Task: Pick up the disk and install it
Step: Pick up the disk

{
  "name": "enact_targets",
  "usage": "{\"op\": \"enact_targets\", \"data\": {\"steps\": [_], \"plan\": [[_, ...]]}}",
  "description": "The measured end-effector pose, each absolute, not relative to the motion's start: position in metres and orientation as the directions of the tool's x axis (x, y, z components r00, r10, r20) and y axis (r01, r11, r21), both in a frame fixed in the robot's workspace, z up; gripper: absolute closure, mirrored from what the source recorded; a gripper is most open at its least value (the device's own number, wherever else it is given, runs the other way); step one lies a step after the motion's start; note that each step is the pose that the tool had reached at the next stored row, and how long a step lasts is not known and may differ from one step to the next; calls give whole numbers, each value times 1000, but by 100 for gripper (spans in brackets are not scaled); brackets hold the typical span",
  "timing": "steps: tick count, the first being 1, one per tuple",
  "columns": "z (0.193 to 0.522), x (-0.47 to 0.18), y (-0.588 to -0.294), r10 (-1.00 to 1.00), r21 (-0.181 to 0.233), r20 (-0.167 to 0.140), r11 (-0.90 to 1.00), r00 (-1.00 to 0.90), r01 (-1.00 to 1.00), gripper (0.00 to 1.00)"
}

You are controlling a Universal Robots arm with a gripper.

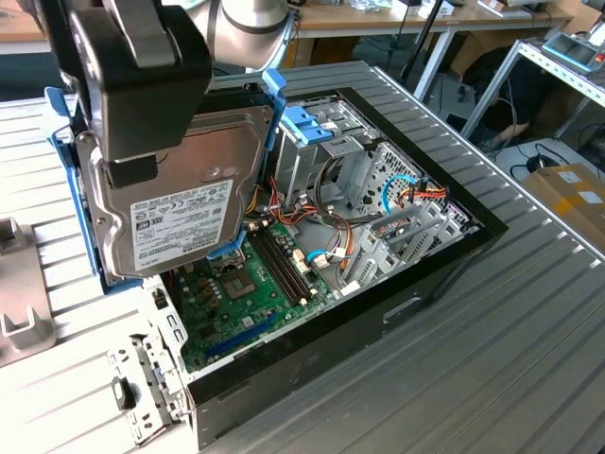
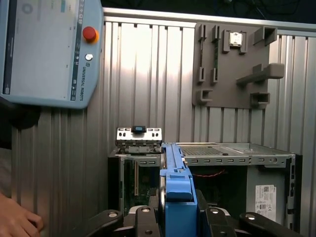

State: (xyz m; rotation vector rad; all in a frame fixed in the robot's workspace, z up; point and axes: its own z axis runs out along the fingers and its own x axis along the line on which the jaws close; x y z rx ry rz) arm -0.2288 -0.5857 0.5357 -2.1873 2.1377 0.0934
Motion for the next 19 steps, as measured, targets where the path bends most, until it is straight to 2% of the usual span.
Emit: {"op": "enact_targets", "data": {"steps": [19], "plan": [[535,-210,-586,-995,-16,-101,-22,24,-1000,63]]}}
